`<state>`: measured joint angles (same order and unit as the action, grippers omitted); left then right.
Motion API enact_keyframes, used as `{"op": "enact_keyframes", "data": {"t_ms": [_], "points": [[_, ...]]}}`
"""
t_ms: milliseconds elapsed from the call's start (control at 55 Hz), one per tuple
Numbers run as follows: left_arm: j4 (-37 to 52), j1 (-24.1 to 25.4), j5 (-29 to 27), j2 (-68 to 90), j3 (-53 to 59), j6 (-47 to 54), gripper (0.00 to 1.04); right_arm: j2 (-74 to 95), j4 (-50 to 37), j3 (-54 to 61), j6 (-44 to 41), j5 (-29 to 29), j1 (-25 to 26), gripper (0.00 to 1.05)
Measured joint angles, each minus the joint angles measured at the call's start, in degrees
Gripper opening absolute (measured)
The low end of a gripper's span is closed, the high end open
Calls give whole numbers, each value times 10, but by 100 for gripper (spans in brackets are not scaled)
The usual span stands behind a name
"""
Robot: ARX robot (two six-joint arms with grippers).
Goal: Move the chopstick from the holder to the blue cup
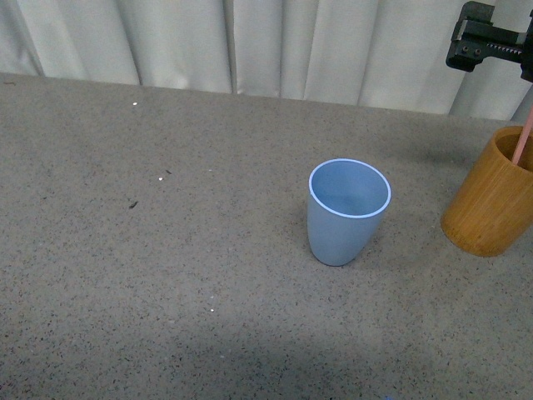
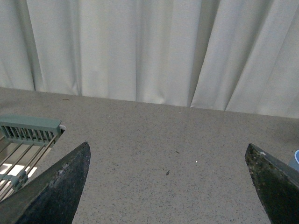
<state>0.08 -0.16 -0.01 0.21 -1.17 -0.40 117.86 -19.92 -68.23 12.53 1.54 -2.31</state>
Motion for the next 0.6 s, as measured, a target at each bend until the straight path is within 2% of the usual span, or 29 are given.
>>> {"op": "enact_keyframes", "data": {"t_ms": [36, 73, 418, 600], "points": [[0, 0, 0, 0, 0, 0, 98, 0, -2, 0, 3, -1, 0, 93], [0, 0, 0, 0, 0, 0, 98, 1, -7, 0, 5, -1, 0, 87], [0, 0, 0, 0, 0, 0, 98, -6, -32, 31, 3, -5, 0, 13], [0, 0, 0, 0, 0, 0, 98, -24, -36, 40, 3, -7, 1, 12]]}}
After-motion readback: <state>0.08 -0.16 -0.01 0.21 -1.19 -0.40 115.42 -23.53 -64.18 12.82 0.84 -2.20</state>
